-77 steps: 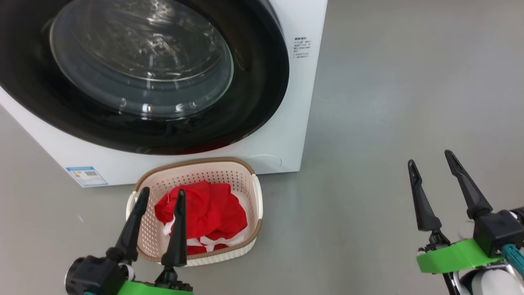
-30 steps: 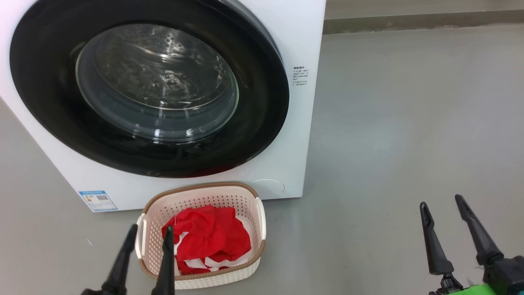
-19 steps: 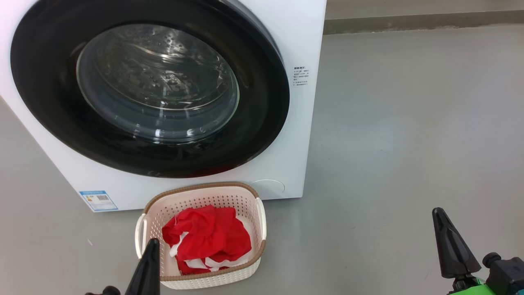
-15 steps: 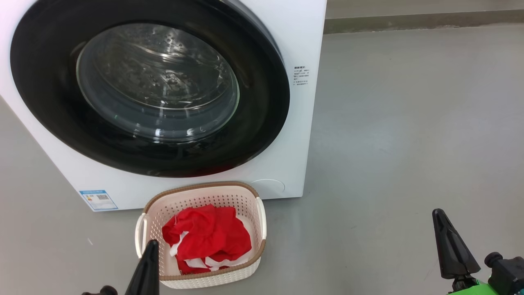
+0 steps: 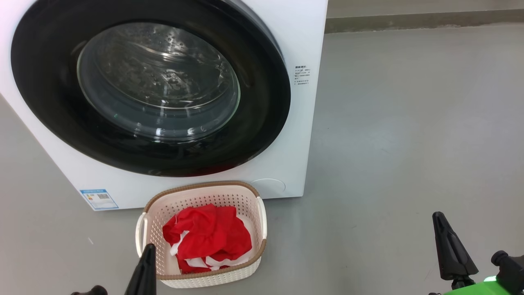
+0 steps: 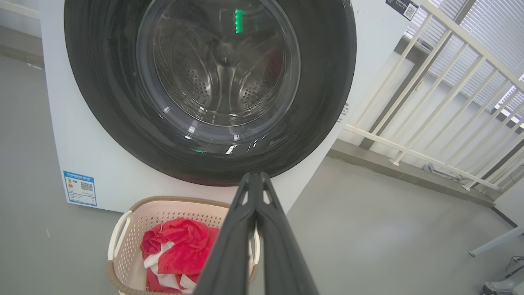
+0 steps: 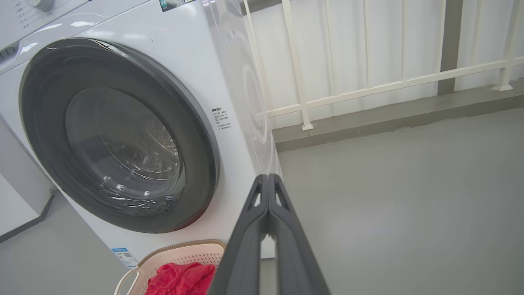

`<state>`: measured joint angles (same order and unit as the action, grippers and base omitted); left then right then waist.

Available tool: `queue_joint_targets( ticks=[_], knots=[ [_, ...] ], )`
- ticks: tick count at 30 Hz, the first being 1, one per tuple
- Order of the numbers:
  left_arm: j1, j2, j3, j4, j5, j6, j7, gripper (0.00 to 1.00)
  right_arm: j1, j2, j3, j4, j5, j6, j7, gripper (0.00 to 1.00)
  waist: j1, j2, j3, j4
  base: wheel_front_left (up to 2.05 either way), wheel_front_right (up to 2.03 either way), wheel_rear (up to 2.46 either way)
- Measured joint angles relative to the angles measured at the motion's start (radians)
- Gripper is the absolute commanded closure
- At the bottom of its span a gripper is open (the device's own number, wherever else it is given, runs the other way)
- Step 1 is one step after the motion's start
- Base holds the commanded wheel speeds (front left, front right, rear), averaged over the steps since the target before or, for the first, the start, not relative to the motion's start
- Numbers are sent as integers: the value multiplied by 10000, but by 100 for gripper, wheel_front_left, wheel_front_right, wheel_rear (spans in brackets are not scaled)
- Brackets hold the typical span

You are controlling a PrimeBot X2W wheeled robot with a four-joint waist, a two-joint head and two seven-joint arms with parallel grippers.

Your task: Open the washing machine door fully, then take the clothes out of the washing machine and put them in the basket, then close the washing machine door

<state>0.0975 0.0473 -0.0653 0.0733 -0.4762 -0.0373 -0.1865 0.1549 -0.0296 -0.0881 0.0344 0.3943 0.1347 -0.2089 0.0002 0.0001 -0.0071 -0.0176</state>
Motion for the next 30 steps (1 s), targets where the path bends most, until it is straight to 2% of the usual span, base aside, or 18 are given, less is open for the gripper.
queue_joint_targets(
  ticks=[30],
  knots=[
    [-448, 17, 311, 585, -3563, -259, 807, 100, -604, -138, 42, 688, 3848, 0, 788, 100, 0, 0, 32, 54, 0, 0, 0]
  ],
)
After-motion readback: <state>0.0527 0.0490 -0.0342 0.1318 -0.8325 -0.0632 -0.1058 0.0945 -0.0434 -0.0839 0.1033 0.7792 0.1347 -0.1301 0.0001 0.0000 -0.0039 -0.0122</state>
